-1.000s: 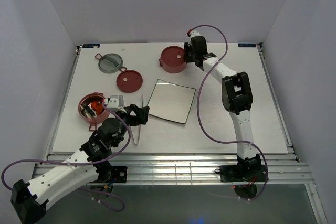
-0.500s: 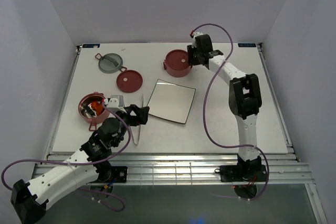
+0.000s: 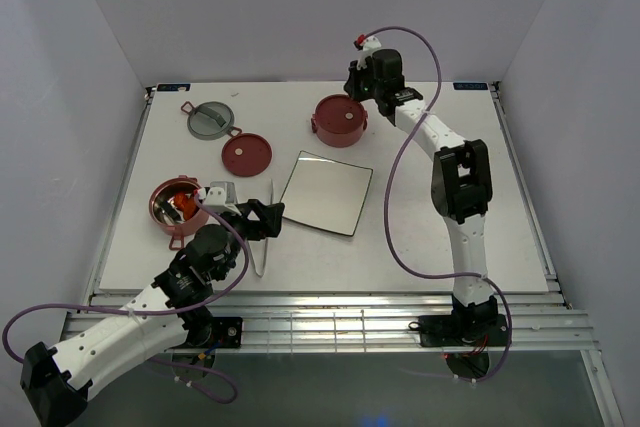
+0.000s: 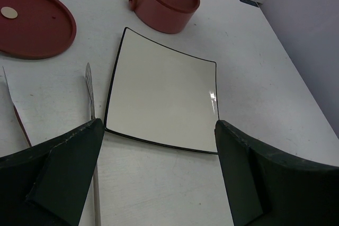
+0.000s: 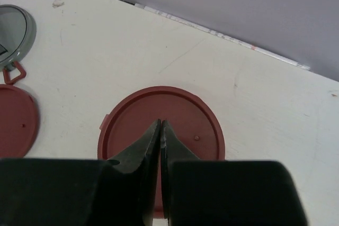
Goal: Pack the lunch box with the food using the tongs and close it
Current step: Close the box lid on the packing box.
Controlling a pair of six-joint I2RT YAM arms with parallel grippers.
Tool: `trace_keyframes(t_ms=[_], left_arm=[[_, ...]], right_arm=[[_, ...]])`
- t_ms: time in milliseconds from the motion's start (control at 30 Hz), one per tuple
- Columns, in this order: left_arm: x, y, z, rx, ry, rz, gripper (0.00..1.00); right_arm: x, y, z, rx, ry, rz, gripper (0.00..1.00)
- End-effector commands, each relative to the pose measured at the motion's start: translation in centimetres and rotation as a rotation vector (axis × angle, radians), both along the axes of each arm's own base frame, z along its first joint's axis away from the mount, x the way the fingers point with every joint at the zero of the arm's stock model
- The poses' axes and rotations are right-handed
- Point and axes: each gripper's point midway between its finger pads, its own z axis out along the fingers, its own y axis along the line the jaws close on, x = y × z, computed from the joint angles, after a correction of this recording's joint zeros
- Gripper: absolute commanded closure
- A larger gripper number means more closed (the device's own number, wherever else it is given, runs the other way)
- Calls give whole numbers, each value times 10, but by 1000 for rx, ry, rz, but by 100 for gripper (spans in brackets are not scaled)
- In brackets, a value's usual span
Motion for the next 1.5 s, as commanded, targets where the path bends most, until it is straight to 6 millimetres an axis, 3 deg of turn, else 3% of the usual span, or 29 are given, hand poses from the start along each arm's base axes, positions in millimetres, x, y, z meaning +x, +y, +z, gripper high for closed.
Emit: trace_keyframes(t_ms=[0, 67, 200, 267, 333, 367, 467, 567, 600, 733, 867, 1100, 1200, 1267, 1367, 1467], left_arm=[[1, 0, 5, -3, -7, 10, 4], [1, 0, 5, -3, -7, 10, 4], [0, 1, 6, -6, -11, 10, 4], [1, 2, 7, -8, -14, 13, 4], [0, 1, 7, -7, -11, 10, 4], [0, 1, 7, -7, -11, 8, 4], [1, 0, 6, -6, -8, 8, 4], [1, 0, 5, -4, -6, 8, 4], [1, 1, 5, -2, -7, 11, 4], [1, 2, 5, -2, -9, 16, 4], [1, 3, 5, 0, -8, 20, 4], [2, 2, 4, 5, -7, 20, 4], [3, 3, 3, 9, -5, 27, 4], [4, 1, 2, 11, -4, 23, 4], [6, 0, 3, 20, -6, 26, 4], [7, -3, 8, 5, -2, 22, 4]], right_arm=[[12, 30, -15, 71, -44, 107, 92], [11, 35, -32, 80, -3, 122, 92], [2, 33, -95, 65, 151, 98, 92], [-5, 30, -111, 45, 216, 92, 92], [-11, 27, -114, 35, 235, 87, 92], [-12, 26, -113, 29, 231, 87, 92], [-15, 28, -83, 38, 179, 115, 92], [-17, 35, -49, 67, 119, 157, 92], [-16, 39, -26, 94, 62, 170, 92], [-15, 38, 2, 127, -6, 165, 92], [-9, 26, -16, 87, 10, 93, 92], [-27, 21, -114, 47, 202, 88, 92], [-30, 20, -129, 30, 245, 90, 92], [-33, 16, -130, 18, 249, 83, 92], [-35, 14, -111, 21, 219, 87, 92], [-36, 15, -80, 30, 180, 98, 92]])
